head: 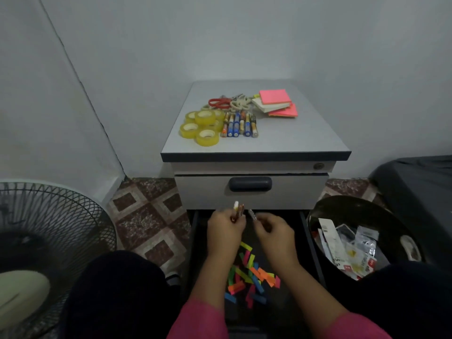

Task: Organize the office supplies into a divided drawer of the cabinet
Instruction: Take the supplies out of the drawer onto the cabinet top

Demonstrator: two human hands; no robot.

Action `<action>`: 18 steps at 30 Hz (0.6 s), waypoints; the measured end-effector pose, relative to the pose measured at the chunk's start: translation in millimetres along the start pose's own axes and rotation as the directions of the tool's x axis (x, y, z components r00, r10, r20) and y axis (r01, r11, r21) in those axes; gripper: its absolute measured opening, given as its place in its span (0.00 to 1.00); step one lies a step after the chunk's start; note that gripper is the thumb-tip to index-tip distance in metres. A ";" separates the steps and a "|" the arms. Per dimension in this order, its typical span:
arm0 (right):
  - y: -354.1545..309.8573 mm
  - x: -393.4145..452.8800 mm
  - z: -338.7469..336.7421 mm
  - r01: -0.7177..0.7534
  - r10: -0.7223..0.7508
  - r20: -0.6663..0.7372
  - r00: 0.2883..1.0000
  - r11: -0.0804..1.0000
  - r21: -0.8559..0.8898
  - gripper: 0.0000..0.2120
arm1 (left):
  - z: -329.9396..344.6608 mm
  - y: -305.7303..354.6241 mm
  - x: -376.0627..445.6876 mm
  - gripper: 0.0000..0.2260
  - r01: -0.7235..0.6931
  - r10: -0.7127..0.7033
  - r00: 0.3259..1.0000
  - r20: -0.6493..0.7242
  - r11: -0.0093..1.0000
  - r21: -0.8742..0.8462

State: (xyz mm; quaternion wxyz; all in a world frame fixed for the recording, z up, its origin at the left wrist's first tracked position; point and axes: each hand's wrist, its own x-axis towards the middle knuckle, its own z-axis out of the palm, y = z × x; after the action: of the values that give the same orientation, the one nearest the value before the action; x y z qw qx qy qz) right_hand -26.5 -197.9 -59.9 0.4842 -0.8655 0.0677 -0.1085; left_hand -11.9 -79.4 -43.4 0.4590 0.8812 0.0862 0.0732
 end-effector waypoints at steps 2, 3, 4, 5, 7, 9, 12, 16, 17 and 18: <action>-29.9 7.0 -12.0 0.090 -0.086 -0.066 0.994 0.994 0.066 0.09 | -22.6 29.3 4.4 0.02 -0.110 0.109 0.989 -0.102 0.994 -0.004; -43.9 10.9 -17.5 0.133 -0.125 -0.093 0.988 0.987 0.085 0.08 | -33.8 43.6 7.7 0.02 -0.175 0.173 0.972 -0.161 0.985 0.001; -57.3 15.8 -22.2 0.176 -0.165 -0.121 0.979 0.981 0.084 0.08 | -44.5 57.2 12.1 0.02 -0.234 0.233 0.948 -0.218 0.972 0.020; -69.7 21.2 -25.5 0.220 -0.209 -0.148 0.967 0.974 0.063 0.08 | -53.9 68.9 17.2 0.02 -0.279 0.283 0.923 -0.259 0.959 0.053; -91.3 34.4 -28.3 0.298 -0.295 -0.187 0.937 0.954 -0.009 0.09 | -68.0 86.1 31.0 0.04 -0.329 0.357 0.888 -0.290 0.934 0.140; -108.3 49.6 -27.2 0.342 -0.352 -0.204 0.914 0.936 -0.084 0.09 | -76.6 96.4 47.9 0.06 -0.342 0.393 0.879 -0.269 0.914 0.218; -125.2 73.9 -23.0 0.330 -0.368 -0.183 0.912 0.921 -0.208 0.10 | -80.7 104.2 70.0 0.08 -0.331 0.417 0.889 -0.191 0.872 0.361; -130.5 94.8 -20.2 0.278 -0.336 -0.137 0.932 0.903 -0.328 0.10 | -77.1 107.7 79.1 0.09 -0.307 0.411 0.902 -0.134 0.827 0.470; -130.5 96.5 -20.6 0.275 -0.335 -0.128 0.933 0.897 -0.345 0.10 | -75.9 107.9 78.3 0.09 -0.301 0.411 0.902 -0.136 0.822 0.483; -130.7 97.8 -21.1 0.275 -0.334 -0.119 0.935 0.894 -0.354 0.10 | -75.1 108.0 77.9 0.09 -0.292 0.405 0.903 -0.142 0.823 0.488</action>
State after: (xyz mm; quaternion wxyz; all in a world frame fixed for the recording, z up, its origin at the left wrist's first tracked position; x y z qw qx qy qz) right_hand 64.4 -168.8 74.3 0.3006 -0.9213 -0.0091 -0.2466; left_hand 57.5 -63.5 91.9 0.2042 0.9491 -0.0080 0.2395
